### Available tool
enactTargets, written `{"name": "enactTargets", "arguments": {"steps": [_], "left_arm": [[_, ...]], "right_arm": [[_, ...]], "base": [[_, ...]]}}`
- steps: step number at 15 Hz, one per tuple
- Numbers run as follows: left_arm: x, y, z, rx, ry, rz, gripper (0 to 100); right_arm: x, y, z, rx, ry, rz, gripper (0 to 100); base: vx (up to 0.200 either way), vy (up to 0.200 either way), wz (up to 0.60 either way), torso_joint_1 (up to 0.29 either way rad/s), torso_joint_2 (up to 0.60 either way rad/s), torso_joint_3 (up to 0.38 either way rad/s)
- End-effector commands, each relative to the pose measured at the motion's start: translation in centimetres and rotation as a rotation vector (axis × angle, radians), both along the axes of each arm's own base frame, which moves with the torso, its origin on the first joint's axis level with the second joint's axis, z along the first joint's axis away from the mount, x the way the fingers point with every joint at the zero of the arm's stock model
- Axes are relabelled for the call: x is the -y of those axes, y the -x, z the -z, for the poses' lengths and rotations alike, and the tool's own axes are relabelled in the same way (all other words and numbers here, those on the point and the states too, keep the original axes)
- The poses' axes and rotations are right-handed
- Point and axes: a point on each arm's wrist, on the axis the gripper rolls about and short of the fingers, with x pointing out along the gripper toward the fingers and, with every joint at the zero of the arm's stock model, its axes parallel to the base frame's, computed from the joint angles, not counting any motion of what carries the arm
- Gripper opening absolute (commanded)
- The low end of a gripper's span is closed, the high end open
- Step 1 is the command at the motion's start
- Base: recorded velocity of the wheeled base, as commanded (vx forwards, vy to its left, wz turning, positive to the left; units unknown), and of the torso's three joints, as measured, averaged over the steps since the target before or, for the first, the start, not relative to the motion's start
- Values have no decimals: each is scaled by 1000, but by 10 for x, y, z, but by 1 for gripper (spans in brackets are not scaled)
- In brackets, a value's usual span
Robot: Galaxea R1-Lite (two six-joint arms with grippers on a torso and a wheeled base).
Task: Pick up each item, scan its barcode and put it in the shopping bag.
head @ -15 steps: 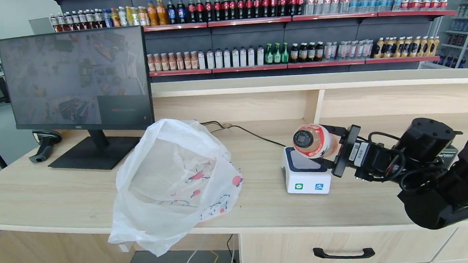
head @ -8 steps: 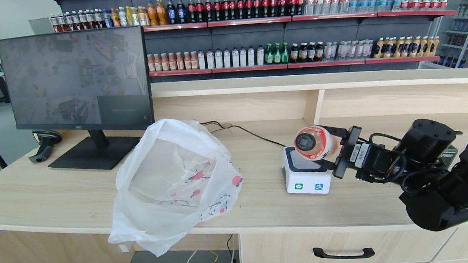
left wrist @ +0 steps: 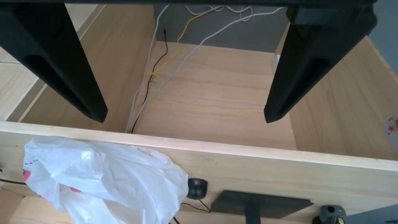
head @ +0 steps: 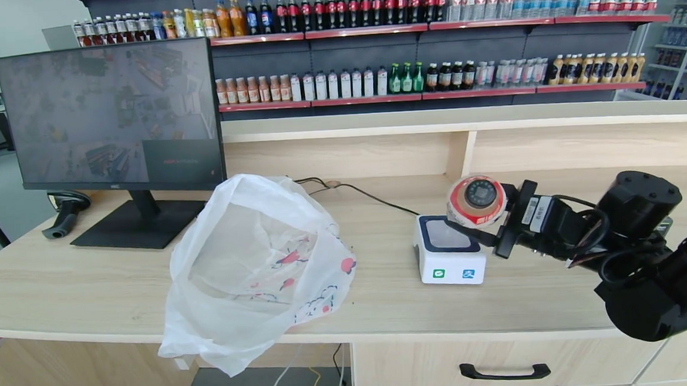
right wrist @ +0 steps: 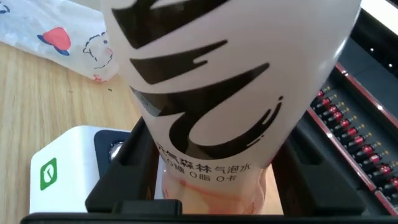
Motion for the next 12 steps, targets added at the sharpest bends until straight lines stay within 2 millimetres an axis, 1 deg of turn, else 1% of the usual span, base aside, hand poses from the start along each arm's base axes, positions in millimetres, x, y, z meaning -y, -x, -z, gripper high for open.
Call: {"name": "enactTargets", "arguments": {"steps": [1, 3, 4, 6, 7, 9, 12], "left_arm": [[0, 0, 0, 1, 0, 0, 100], [0, 0, 0, 1, 0, 0, 100], [0, 0, 0, 1, 0, 0, 100], [0, 0, 0, 1, 0, 0, 100], [0, 0, 0, -1, 0, 0, 100], [0, 0, 0, -1, -1, 0, 100], [0, 0, 0, 1, 0, 0, 100]], "right_arm": [[-8, 7, -14, 25, -32, -13, 0], [-15, 14, -26, 2, -100, 31, 0], [-18, 21, -38, -11, -161, 56, 0], [-16, 29, -49, -19, -204, 69, 0], [-13, 39, -56, -37, -241, 64, 0], [-7, 57, -59, -104, -339, 159, 0], [-1, 76, -50, -232, -424, 209, 0]], "base": [[0, 0, 0, 0, 0, 0], [0, 0, 0, 0, 0, 0], [0, 0, 0, 0, 0, 0], [0, 0, 0, 0, 0, 0], [0, 0, 0, 0, 0, 0], [0, 0, 0, 0, 0, 0], [0, 0, 0, 0, 0, 0]]}}
